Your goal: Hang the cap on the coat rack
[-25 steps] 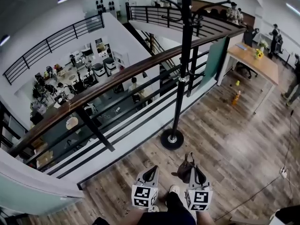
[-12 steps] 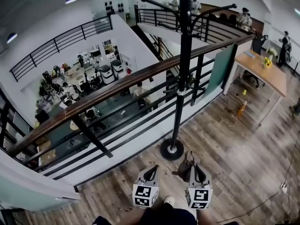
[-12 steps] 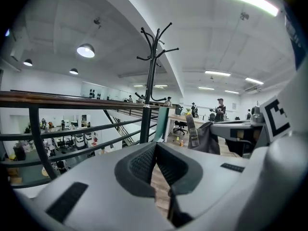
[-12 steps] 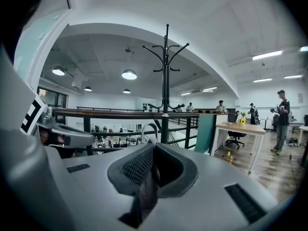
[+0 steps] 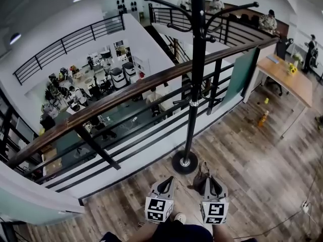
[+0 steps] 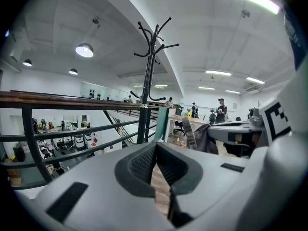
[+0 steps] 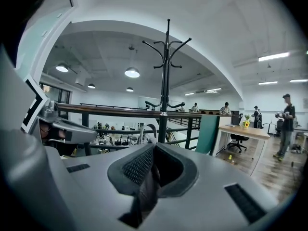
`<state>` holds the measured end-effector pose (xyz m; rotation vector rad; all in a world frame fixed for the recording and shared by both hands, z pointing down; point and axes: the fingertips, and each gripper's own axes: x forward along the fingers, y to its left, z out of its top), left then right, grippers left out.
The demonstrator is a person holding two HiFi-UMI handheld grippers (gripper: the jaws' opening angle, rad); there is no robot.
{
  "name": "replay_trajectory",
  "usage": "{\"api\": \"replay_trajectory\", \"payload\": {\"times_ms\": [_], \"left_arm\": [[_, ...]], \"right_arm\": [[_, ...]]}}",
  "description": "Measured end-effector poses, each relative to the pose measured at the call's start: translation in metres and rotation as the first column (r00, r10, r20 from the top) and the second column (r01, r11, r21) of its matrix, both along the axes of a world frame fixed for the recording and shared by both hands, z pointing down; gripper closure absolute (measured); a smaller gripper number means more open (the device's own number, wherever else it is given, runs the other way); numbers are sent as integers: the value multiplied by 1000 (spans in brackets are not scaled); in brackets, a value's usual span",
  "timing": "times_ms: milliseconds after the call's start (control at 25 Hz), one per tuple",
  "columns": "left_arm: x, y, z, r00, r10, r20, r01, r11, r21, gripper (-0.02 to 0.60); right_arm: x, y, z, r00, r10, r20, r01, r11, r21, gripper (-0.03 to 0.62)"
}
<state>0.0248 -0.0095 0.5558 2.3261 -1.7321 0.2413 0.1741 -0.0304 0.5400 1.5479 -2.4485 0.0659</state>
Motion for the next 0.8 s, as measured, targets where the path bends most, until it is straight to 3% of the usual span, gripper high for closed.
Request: {"api": "replay_trajectory", "payload": {"times_ms": [400, 800], "left_arm": [[-15, -62, -1, 999, 36, 6, -36, 999, 8, 578], [-30, -158, 0, 988, 154, -18, -153, 988, 36, 578]], "right_arm": [[-7, -55, 0, 998, 54, 12, -54, 998, -11, 569], [-30, -131, 3, 988, 152, 9, -152, 988, 4, 568]]}}
